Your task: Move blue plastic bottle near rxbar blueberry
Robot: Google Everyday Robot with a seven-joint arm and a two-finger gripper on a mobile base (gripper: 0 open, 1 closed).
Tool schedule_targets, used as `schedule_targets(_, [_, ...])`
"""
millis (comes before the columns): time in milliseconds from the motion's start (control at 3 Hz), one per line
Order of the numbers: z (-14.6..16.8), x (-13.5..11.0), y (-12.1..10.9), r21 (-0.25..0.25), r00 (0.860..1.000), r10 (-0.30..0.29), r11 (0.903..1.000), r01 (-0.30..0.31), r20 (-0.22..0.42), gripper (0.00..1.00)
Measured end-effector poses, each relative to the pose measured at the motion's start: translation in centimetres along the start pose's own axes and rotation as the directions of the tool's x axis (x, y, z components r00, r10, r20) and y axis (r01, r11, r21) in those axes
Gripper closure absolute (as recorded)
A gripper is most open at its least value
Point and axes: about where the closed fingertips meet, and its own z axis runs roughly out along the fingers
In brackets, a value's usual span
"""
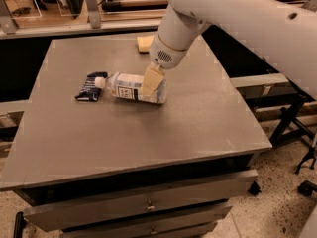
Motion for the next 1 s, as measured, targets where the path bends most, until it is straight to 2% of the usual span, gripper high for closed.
schedule_targets(1000, [0.05,-0.22,0.26,-0.002,1.000,-0.007,1.0000,0.007,0.001,0.12])
